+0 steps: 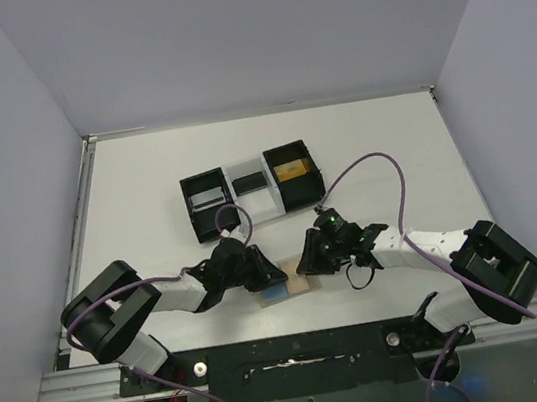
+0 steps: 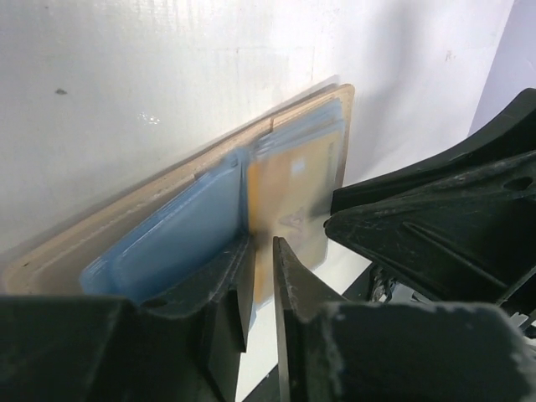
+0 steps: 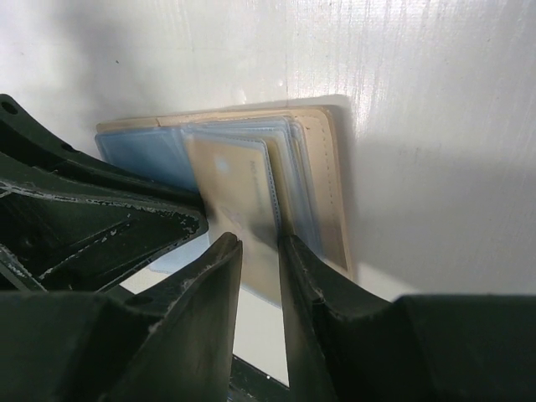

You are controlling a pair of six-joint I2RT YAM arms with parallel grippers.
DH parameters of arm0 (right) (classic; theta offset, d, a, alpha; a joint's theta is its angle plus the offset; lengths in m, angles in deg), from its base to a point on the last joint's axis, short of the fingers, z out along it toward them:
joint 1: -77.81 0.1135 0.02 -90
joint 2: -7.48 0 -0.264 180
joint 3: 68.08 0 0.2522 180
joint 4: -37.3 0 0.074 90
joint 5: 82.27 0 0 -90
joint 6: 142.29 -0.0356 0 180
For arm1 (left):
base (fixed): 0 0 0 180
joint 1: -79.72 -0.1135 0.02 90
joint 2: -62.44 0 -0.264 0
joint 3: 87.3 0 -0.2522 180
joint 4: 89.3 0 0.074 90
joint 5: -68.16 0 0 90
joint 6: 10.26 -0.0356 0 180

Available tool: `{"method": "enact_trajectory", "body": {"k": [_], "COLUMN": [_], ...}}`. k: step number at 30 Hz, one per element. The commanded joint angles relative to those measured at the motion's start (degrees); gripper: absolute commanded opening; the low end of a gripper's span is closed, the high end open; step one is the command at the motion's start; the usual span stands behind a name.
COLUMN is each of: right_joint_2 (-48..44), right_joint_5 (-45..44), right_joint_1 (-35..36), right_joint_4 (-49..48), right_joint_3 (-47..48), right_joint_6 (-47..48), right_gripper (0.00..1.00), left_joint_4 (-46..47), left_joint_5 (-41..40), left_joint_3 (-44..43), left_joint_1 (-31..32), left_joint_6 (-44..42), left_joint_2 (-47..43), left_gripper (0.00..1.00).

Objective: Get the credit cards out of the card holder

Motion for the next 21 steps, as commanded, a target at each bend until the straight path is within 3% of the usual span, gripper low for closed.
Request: {"method": "enact_trajectory", "body": {"k": [1, 4, 6, 7, 21], "right_joint_2": [1.00, 0.28, -0.89, -1.57, -6.64], "right_joint_5": [2.47, 3.12, 3.71, 3.93, 6.04], "right_joint_1": [0.08, 0.39, 0.39, 0.28, 0.07], "right_joint_4": [0.01, -0.85, -1.92, -2.35, -4.94], "right_joint_3": [-1.79, -2.01, -2.28, -2.29, -0.63], "right_joint_6": [0.41, 0.90, 0.94, 0.93, 0.51], "right_gripper": [0.26, 0.23, 0.22, 0.21, 0.16], "left_joint_4": [4.61, 3.41, -2.14, -5.05, -15.08], "left_joint_5": [2.10, 1.10, -0.84, -1.84, -7.44], "left_joint_3": [2.51, 2.07, 0.44, -0.52, -4.35], "left_joint_1": [0.13, -0.02, -0.05, -0.03, 0.50], "left_joint_6": [2.23, 1.92, 0.01, -1.00, -4.96], "left_joint_2": [1.39, 0.62, 0.04, -0.13, -5.94], "left_gripper": [0.13, 0.13, 0.27, 0.29, 0.28]}}
